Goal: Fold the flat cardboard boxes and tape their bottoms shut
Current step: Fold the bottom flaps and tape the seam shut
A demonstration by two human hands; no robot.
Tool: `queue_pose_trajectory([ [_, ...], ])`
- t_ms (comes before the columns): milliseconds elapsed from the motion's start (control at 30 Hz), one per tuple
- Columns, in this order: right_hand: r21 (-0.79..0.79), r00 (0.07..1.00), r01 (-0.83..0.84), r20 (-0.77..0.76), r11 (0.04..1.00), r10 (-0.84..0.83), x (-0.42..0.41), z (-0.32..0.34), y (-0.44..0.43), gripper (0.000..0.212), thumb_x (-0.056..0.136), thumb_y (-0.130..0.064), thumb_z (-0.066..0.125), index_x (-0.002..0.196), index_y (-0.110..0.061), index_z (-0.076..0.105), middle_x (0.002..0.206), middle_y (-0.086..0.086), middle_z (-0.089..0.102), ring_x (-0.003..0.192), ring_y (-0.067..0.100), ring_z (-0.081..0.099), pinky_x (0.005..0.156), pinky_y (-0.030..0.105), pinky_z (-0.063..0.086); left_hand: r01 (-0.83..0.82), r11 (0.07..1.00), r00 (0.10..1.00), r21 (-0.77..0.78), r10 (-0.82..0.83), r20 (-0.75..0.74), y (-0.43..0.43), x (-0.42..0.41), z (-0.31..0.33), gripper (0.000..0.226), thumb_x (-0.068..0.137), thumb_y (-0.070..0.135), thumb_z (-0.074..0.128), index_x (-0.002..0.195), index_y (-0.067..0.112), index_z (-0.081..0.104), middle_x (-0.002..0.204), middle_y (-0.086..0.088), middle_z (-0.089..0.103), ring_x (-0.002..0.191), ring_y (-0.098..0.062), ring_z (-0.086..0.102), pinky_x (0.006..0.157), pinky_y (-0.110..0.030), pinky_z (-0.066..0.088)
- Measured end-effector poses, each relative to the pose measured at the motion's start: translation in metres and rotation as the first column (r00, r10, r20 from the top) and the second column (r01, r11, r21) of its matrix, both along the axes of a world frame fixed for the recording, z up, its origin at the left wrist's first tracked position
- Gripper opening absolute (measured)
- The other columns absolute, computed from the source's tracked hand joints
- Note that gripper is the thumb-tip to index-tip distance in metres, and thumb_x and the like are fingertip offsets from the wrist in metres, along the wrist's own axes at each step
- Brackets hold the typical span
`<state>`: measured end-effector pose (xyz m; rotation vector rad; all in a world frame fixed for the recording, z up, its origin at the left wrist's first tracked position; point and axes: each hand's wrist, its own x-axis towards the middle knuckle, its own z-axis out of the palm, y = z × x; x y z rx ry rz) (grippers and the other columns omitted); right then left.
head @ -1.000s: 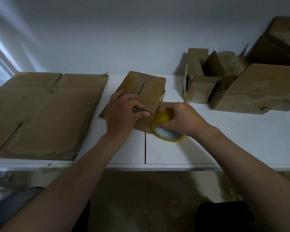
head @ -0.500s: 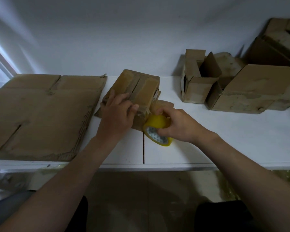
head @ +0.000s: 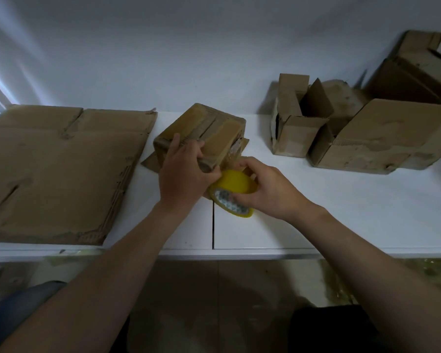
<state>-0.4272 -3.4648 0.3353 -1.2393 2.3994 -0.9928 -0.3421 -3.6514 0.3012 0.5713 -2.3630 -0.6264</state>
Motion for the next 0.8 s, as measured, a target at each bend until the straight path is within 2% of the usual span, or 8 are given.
queue_pose_trajectory([
  [200,-0.009,0.995,-0.026,-0.093,1.000,0.025,0.009,0.000,-0.019,0.038,0.074,-0.062,0.071,0.100,-0.035,0.065,0.096,-0.011,0.065,0.090,0.009,0.060,0.075,0.035,0.055,0.195,0.979,0.979,0.056,-0.198,0.048,-0.049,0.010,0.003,0.063,0.064,0.073,0.070,0.111,0.032,0.068,0.128,0.009,0.068,0.145,-0.012,0.037,0.103,-0.051,0.047],
  [333,0.063,0.995,-0.019,-0.098,0.998,0.026,0.014,0.003,-0.031,0.029,0.076,-0.057,0.077,0.084,-0.031,0.065,0.083,-0.013,0.064,0.077,0.006,0.060,0.065,0.030,0.053,0.298,0.952,0.954,0.067,-0.300,0.026,-0.064,0.013,0.003,0.056,0.062,0.073,0.074,0.103,0.036,0.066,0.126,0.006,0.070,0.143,-0.012,0.041,0.106,-0.051,0.047],
  [433,0.074,0.996,0.000,-0.085,0.997,0.006,0.017,0.002,-0.036,0.034,0.076,-0.059,0.078,0.090,-0.031,0.067,0.084,-0.015,0.065,0.076,0.004,0.061,0.060,0.023,0.050,0.351,0.931,0.935,0.100,-0.353,0.011,-0.069,0.012,0.009,0.081,0.056,0.086,0.068,0.108,0.023,0.073,0.126,0.008,0.069,0.141,-0.010,0.043,0.109,-0.049,0.045],
  [500,0.067,0.997,0.005,-0.072,0.998,0.000,0.018,0.001,-0.036,0.037,0.075,-0.062,0.078,0.093,-0.031,0.066,0.087,-0.015,0.065,0.078,0.003,0.062,0.060,0.021,0.048,0.382,0.915,0.923,0.131,-0.385,0.002,-0.071,0.012,0.011,0.073,0.052,0.088,0.068,0.102,0.034,0.072,0.127,0.011,0.068,0.142,-0.008,0.042,0.111,-0.049,0.043],
  [567,0.069,0.998,0.004,-0.064,0.998,0.000,0.019,0.000,-0.033,0.041,0.073,-0.064,0.078,0.095,-0.032,0.065,0.092,-0.016,0.065,0.082,0.004,0.062,0.063,0.022,0.051,0.416,0.898,0.909,0.140,-0.415,-0.036,-0.076,0.011,0.011,0.052,0.054,0.084,0.071,0.093,0.050,0.065,0.123,0.018,0.067,0.141,-0.011,0.043,0.113,-0.051,0.041],
  [667,0.094,0.997,0.008,-0.071,0.996,-0.001,0.021,0.003,-0.030,0.046,0.070,-0.067,0.078,0.100,-0.034,0.065,0.097,-0.017,0.065,0.087,0.004,0.062,0.072,0.028,0.057,0.427,0.887,0.904,0.175,-0.423,-0.063,-0.089,0.012,0.010,0.030,0.063,0.067,0.079,0.091,0.062,0.069,0.112,0.041,0.063,0.141,-0.015,0.044,0.115,-0.054,0.037],
  [733,0.092,0.998,0.007,-0.064,0.996,-0.001,0.022,0.003,-0.029,0.046,0.070,-0.066,0.079,0.101,-0.034,0.065,0.097,-0.017,0.065,0.087,0.003,0.061,0.073,0.030,0.057,0.422,0.885,0.905,0.195,-0.424,-0.032,-0.096,0.014,0.008,0.044,0.069,0.038,0.086,0.095,0.068,0.067,0.113,0.046,0.060,0.143,-0.018,0.041,0.117,-0.053,0.034],
  [800,0.093,0.997,0.008,-0.081,0.996,-0.001,0.023,0.002,-0.030,0.049,0.068,-0.068,0.078,0.101,-0.034,0.065,0.097,-0.016,0.065,0.087,0.004,0.062,0.074,0.032,0.058,0.392,0.899,0.918,0.195,-0.397,-0.017,-0.092,0.017,0.013,0.050,0.069,0.031,0.086,0.099,0.066,0.067,0.120,0.040,0.058,0.141,-0.018,0.041,0.118,-0.050,0.033],
])
